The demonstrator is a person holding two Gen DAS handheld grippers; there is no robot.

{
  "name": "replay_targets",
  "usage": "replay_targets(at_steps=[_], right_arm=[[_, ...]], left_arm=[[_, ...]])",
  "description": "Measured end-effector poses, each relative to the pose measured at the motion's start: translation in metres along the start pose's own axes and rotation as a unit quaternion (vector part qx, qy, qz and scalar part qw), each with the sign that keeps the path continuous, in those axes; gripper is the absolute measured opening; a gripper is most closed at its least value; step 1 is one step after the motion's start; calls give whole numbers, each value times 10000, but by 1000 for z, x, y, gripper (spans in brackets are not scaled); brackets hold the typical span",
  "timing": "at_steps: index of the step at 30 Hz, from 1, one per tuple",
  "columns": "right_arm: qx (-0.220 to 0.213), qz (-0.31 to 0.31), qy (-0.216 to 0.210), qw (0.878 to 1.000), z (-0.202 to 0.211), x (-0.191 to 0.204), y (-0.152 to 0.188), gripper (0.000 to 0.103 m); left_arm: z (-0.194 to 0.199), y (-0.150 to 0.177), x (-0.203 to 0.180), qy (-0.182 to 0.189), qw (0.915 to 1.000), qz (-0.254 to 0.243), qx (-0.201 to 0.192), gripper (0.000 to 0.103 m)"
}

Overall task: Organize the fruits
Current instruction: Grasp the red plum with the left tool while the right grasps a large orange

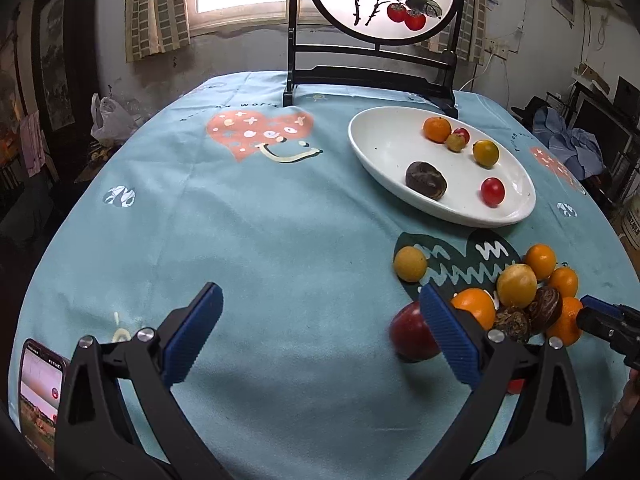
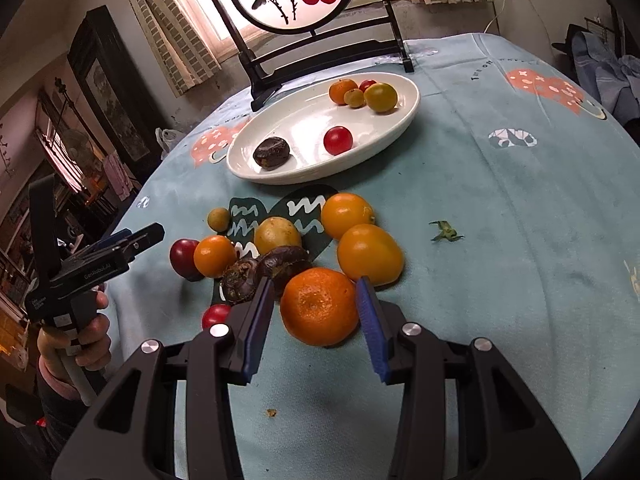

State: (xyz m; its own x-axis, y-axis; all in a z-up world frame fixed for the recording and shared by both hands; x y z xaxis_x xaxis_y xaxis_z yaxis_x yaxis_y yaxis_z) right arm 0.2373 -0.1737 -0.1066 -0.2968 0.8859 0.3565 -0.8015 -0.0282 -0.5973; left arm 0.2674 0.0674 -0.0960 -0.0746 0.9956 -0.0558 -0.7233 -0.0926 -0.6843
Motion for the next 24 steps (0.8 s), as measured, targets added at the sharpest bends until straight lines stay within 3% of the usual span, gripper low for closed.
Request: replay_targets(at_steps=[3, 12, 19, 21, 24], right_arm=[[87, 101, 78, 9999, -4, 1, 5, 53], [247, 175, 282, 9991, -13, -3, 11, 53], [301, 39, 32, 9995, -17, -3, 12, 53], [272, -114, -75, 9995, -15, -6, 11, 46], [245, -307, -254, 9989, -13, -10, 9, 45]], left_arm=[[-1, 1, -1, 82, 9999, 55, 65, 100], [0, 5, -8, 60, 9999, -95, 81, 100], [3, 8, -21, 178, 9991, -381, 62, 100], [5, 9, -26, 177, 9985, -518, 0, 100], [6, 10, -32, 136, 9973, -715, -73, 100]])
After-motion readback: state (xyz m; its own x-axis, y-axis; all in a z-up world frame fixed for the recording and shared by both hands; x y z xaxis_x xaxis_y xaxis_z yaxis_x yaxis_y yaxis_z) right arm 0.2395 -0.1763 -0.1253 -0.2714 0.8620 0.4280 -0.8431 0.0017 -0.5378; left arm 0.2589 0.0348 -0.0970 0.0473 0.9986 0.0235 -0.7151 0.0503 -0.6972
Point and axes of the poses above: each gripper's, at about its wrist camera, not at the fingertips, and z roughly against the way its jaws point, x to its left, y to its underside, the point moved 10 cm from there along -z, roughly the way its jaws point, and after that the axes turned 1 degree about x, right-handed, at the moved point
